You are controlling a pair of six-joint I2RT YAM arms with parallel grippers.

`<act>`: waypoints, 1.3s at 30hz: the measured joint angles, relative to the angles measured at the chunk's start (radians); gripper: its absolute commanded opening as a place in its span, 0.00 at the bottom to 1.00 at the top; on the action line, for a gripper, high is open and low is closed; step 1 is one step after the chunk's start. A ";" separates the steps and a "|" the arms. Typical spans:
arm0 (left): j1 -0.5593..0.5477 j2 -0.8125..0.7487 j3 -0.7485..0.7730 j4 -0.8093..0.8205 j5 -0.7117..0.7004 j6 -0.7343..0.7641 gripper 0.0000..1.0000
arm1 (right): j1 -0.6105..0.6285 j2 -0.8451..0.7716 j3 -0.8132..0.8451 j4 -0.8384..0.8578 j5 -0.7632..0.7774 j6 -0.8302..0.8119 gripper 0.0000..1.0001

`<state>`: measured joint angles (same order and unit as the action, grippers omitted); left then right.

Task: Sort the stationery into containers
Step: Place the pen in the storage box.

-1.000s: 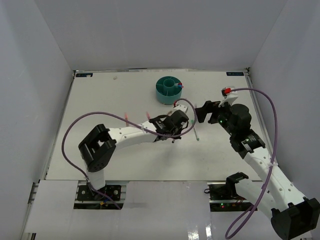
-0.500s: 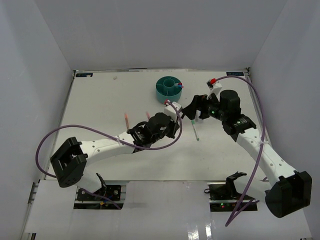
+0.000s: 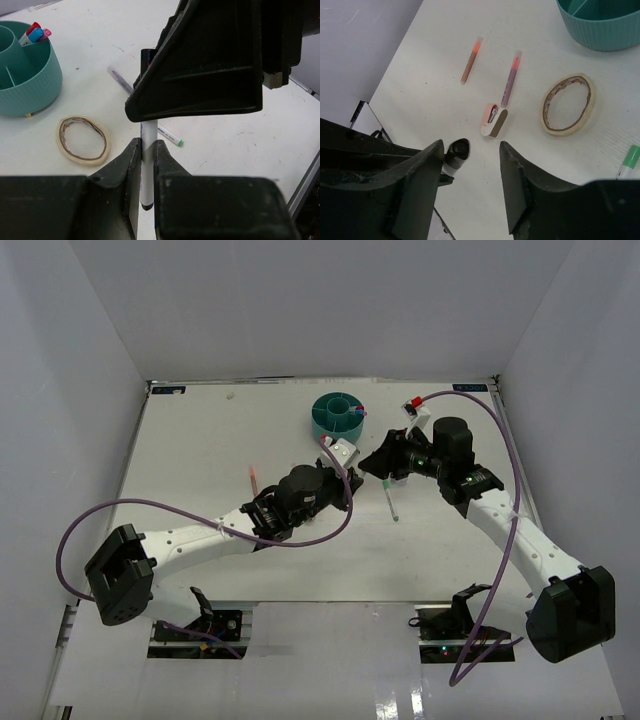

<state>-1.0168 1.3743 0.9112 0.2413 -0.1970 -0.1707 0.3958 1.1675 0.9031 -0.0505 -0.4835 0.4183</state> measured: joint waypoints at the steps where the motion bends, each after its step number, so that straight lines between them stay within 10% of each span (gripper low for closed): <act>1: 0.000 0.000 0.000 0.000 0.002 0.002 0.02 | 0.001 0.000 0.000 0.002 -0.005 0.001 0.43; 8: 0.000 0.003 0.000 -0.002 0.004 0.004 0.16 | 0.012 -0.001 0.000 0.026 -0.058 0.029 0.15; 13: 0.003 0.004 0.002 -0.023 -0.009 -0.018 0.76 | 0.011 0.000 0.000 0.023 -0.036 0.014 0.09; 16: 0.023 0.011 0.024 -0.076 -0.006 -0.059 0.94 | 0.007 0.002 0.008 0.008 0.019 -0.012 0.08; 39: 0.737 -0.151 0.099 -0.533 0.171 -0.194 0.98 | 0.005 0.569 0.549 0.330 0.414 -0.249 0.08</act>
<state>-0.2794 1.2232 1.0100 -0.2916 -0.0265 -0.3649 0.4011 1.7367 1.4517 0.2798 -0.0692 0.1696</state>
